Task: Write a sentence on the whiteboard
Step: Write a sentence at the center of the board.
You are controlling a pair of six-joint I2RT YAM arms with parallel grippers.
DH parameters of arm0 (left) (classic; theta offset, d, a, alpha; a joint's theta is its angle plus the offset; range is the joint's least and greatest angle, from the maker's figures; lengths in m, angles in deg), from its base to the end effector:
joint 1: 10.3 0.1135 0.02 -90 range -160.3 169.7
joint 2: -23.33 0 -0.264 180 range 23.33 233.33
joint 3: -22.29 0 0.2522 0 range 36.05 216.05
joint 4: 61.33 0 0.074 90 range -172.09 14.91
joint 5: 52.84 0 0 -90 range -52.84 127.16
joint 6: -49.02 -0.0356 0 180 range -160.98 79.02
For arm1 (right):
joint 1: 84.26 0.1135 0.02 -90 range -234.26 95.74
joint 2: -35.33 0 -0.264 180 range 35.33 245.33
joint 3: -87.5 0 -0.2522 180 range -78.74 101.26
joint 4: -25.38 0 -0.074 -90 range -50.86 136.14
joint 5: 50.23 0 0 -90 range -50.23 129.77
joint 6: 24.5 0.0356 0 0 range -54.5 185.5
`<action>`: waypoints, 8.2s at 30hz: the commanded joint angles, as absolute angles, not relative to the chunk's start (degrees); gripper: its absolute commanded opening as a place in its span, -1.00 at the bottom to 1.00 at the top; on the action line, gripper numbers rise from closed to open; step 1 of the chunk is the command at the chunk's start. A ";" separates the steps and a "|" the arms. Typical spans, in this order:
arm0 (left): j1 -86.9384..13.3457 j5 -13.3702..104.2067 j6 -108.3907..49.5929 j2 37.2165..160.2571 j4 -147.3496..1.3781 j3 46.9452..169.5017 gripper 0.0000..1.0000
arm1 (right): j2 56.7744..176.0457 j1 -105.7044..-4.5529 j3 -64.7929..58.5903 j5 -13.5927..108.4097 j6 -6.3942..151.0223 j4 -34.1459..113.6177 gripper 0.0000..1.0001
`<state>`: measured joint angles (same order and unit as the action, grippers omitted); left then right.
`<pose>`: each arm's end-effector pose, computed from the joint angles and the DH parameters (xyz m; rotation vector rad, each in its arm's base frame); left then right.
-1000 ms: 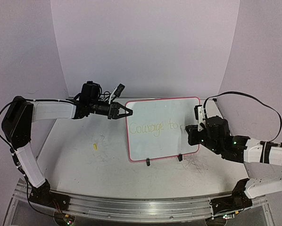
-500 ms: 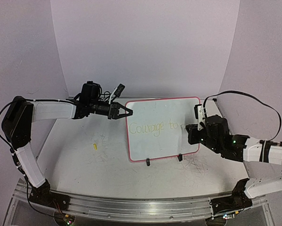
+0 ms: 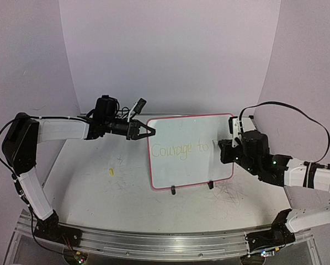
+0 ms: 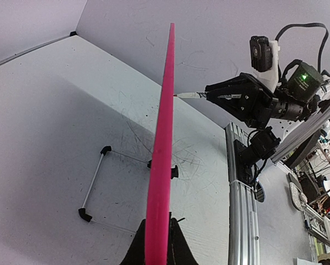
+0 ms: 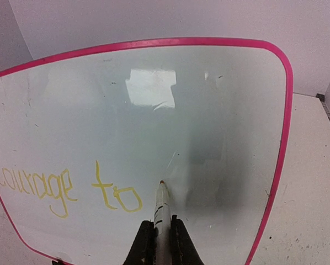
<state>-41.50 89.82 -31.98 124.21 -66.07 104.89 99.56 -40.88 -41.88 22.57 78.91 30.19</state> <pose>0.3252 -0.2300 0.2563 1.0010 1.7888 -1.3483 0.1910 0.1660 0.2578 -0.2889 1.8745 0.3956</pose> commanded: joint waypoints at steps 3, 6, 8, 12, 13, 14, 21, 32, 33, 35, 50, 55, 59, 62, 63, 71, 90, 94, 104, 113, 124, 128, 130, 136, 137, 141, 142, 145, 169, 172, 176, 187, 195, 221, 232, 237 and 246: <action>-41.41 83.17 -36.52 123.59 -67.08 104.63 -1.00 | 101.05 -41.18 -37.69 20.58 77.36 26.40 -1.00; -41.40 83.10 -36.58 123.47 -67.07 104.57 -1.00 | 101.78 -41.19 -37.46 19.88 77.41 26.40 -1.00; -41.41 83.11 -36.58 123.47 -67.08 104.54 -1.00 | 101.82 -41.18 -37.69 19.64 77.68 26.45 -1.00; -41.41 83.21 -36.58 123.53 -67.08 104.59 -1.00 | 101.17 -41.14 -38.37 19.48 78.61 27.72 -1.00; -41.41 83.26 -36.58 123.55 -67.09 104.64 -1.00 | 100.90 -41.17 -38.71 19.49 78.81 28.03 -1.00; -41.41 83.36 -36.58 123.55 -67.09 104.65 -1.00 | 100.67 -41.15 -39.00 19.61 79.04 28.33 -1.00; -41.40 83.44 -36.50 123.53 -67.07 104.63 -1.00 | 100.08 -41.17 -41.39 21.20 80.62 30.00 -1.00; -41.50 83.39 -36.50 123.51 -67.09 104.66 -1.00 | 99.73 -41.19 -44.90 23.77 83.48 30.79 -1.00; -41.50 83.42 -36.50 123.50 -67.09 104.61 -1.00 | 99.74 -41.19 -45.11 23.88 83.58 30.79 -1.00; -41.50 83.40 -36.50 123.48 -67.09 104.58 -1.00 | 99.68 -41.19 -45.25 23.92 83.69 30.94 -1.00; -41.59 83.27 -36.58 123.48 -67.08 104.52 -1.00 | 95.81 -41.17 -42.31 23.76 81.25 33.13 -1.00; -41.59 83.14 -36.67 123.23 -67.09 104.46 -1.00 | 97.20 -41.18 -42.09 23.08 80.92 31.84 -1.00; -41.57 83.22 -36.67 123.24 -67.09 104.46 -1.00 | 97.68 -41.19 -42.29 22.06 81.28 30.66 -1.00; -41.59 83.24 -36.67 123.26 -67.08 104.47 -1.00 | 97.67 -41.19 -42.31 21.51 81.48 30.00 -1.00; -41.59 83.26 -36.67 123.26 -67.09 104.45 -1.00 | 97.81 -41.18 -42.29 21.22 81.49 29.91 -1.00; -41.65 83.21 -36.68 123.17 -67.09 104.39 -1.00 | 98.73 -41.19 -42.53 18.51 81.99 29.70 -1.00; -41.67 83.35 -36.88 122.80 -67.08 104.17 -1.00 | 98.45 -41.28 -41.66 17.34 81.15 27.81 -1.00; -41.67 83.47 -36.86 122.82 -67.09 104.17 -1.00 | 98.61 -41.26 -41.74 18.05 80.73 28.00 -1.00; -41.76 83.55 -36.85 123.01 -67.08 104.27 -1.00 | 98.30 -41.27 -43.00 21.04 82.08 31.16 -1.00; -41.76 83.52 -36.85 123.02 -67.08 104.26 -1.00 | 97.86 -41.24 -45.01 19.78 83.86 33.33 -1.00; -41.85 83.37 -36.85 122.91 -67.05 104.18 -1.00 | 95.60 -41.26 -43.28 16.66 83.04 35.37 -1.00; -41.85 83.37 -36.85 123.04 -67.09 104.19 -1.00 | 94.12 -42.84 -43.34 19.14 83.29 34.93 -1.00; -41.85 83.40 -36.85 123.08 -67.09 104.29 -1.00 | 95.11 -43.37 -42.89 20.33 83.58 34.86 -1.00; -41.84 83.32 -36.93 122.74 -67.08 104.17 -1.00 | 95.62 -44.08 -43.13 19.48 83.33 32.88 -1.00; -41.85 83.37 -36.93 122.74 -67.07 104.17 -1.00 | 95.67 -44.22 -43.26 19.45 83.18 32.36 -1.00; -41.87 83.44 -36.91 122.83 -67.09 104.17 -1.00 | 96.20 -44.70 -43.07 19.30 82.80 31.03 -1.00; -41.88 83.47 -36.93 122.84 -67.09 104.17 -1.00 | 96.38 -44.75 -42.91 19.16 82.69 30.89 -1.00; -41.85 83.52 -36.93 122.91 -67.09 104.17 -1.00 | 96.80 -44.93 -42.52 18.87 82.22 30.31 -1.00; -41.85 83.61 -37.02 122.83 -67.09 104.18 -1.00 | 96.01 -45.14 -44.66 24.82 82.42 33.60 -1.00; -41.85 83.49 -37.02 122.85 -67.09 104.17 -1.00 | 96.12 -45.15 -44.85 24.99 82.96 34.84 -1.00; -41.94 83.64 -37.01 122.84 -67.09 104.16 -1.00 | 95.93 -45.14 -44.97 23.31 83.49 36.35 -1.00; -41.94 83.51 -37.02 122.77 -67.09 104.11 -1.00 | 96.20 -45.14 -42.63 18.54 83.21 35.97 -1.00; -41.94 83.52 -37.11 122.56 -67.08 104.09 -1.00 | 96.99 -45.23 -40.88 18.12 81.89 32.56 -1.00; -41.94 83.42 -37.20 122.50 -67.09 104.00 -1.00 | 94.09 -45.50 -46.75 20.27 85.38 36.63 -1.00; -41.94 83.39 -37.20 122.29 -67.09 104.04 -1.00 | 93.40 -47.10 -43.93 20.17 84.72 36.60 -1.00; -42.03 83.48 -37.29 122.16 -67.09 103.91 -1.00 | 93.61 -48.28 -44.08 20.61 84.73 33.99 -1.00; -42.03 84.11 -37.29 122.28 -67.09 103.99 -1.00 | 95.81 -48.80 -42.84 21.02 83.04 31.32 -1.00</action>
<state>-41.93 89.38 -31.93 124.19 -66.14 104.89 94.75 -48.55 -45.57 20.65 84.05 35.15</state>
